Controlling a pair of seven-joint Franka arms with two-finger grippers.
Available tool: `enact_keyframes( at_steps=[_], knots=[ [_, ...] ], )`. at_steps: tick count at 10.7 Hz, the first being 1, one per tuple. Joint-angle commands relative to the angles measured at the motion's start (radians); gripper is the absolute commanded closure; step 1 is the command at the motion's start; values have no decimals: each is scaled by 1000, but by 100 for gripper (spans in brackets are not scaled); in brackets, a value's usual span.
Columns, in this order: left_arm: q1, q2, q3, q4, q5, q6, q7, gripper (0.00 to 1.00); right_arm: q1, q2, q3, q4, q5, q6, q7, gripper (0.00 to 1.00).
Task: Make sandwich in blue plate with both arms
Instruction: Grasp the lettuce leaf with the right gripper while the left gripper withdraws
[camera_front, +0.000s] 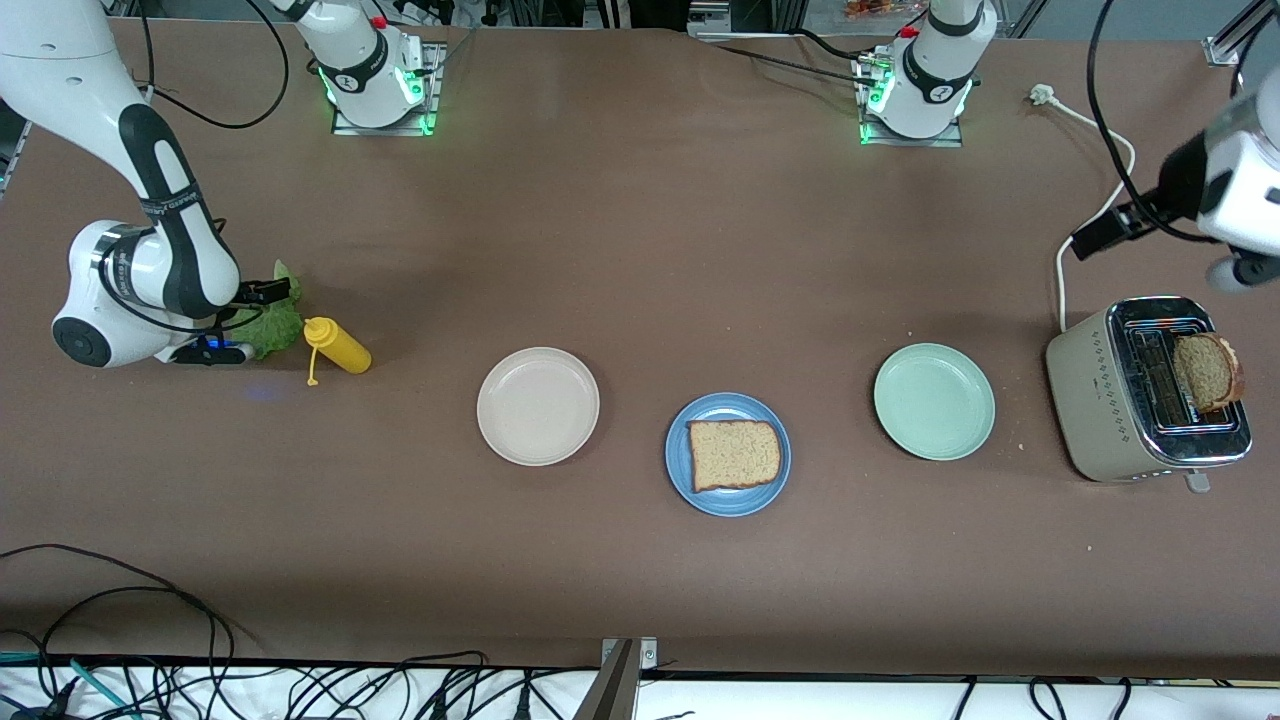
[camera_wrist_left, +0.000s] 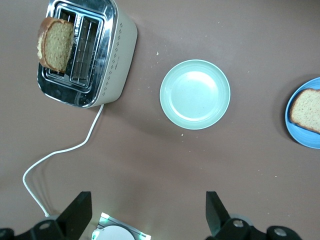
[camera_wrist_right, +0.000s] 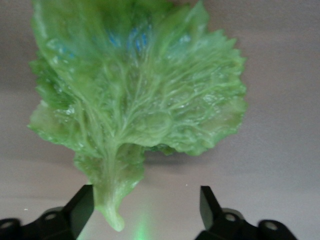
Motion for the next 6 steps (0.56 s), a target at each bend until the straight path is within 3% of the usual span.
enact_keyframes(
  at_steps=[1,2,5,6],
  knots=[
    [6,-144,5,-193,9,81,1,0,-1,7,13,17,7,-11,-8,38],
    [11,-155,5,-208,7,94,6,0,-1,7,13,17,7,-14,-7,49],
    [32,-228,11,-312,-22,171,95,0,-1,7,14,18,7,-14,-10,99],
    [55,-222,12,-309,-43,195,162,0,-1,7,14,24,7,-17,-10,100]
  ],
)
